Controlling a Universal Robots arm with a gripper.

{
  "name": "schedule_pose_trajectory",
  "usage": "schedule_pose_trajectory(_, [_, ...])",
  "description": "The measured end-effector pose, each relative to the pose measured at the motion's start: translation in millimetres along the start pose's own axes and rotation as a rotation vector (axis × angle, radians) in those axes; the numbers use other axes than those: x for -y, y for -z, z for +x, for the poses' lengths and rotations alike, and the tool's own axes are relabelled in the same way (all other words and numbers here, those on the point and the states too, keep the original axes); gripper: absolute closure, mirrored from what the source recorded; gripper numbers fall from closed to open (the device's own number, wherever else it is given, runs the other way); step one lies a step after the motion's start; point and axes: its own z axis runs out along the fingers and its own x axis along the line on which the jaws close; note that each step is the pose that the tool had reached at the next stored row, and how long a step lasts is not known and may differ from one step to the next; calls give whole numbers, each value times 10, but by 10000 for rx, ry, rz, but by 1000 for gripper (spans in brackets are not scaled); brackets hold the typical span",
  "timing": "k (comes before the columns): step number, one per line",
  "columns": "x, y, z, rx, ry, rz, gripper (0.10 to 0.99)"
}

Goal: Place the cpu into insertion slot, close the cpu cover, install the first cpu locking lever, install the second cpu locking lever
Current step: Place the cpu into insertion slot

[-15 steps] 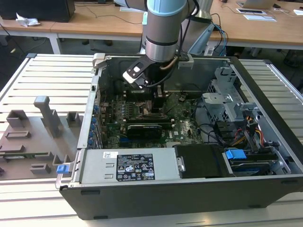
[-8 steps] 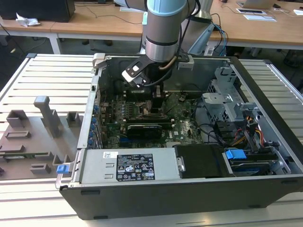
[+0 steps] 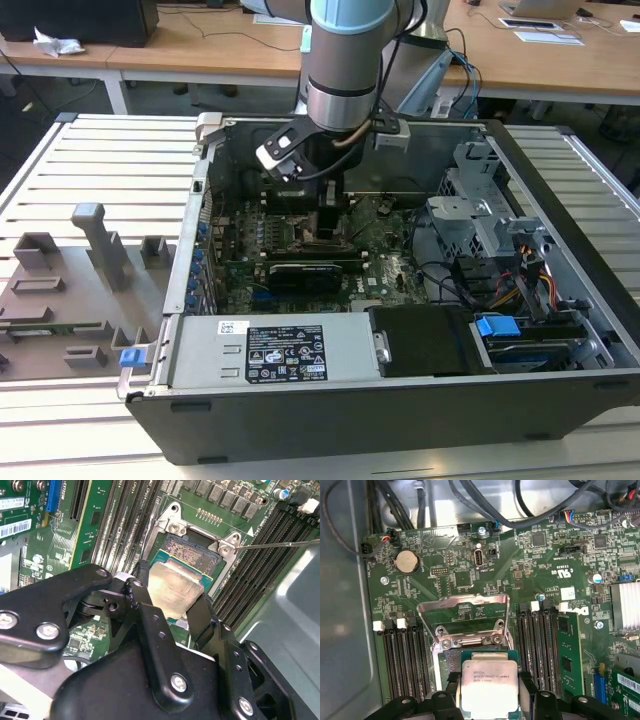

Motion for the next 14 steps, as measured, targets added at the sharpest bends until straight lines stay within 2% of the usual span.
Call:
schedule_pose_trajectory(3, [0, -2, 0, 34, -415, -2, 545])
schedule_pose_trajectory(4, [0, -2, 0, 36, -284, -4, 545])
schedule_pose_trajectory(6, [0, -3, 0, 40, 173, -9, 545])
schedule_pose_trajectory(11, [0, -12, 0, 50, 1748, -25, 545])
schedule_pose_trajectory(14, [0, -14, 0, 59, 1997, -27, 545])
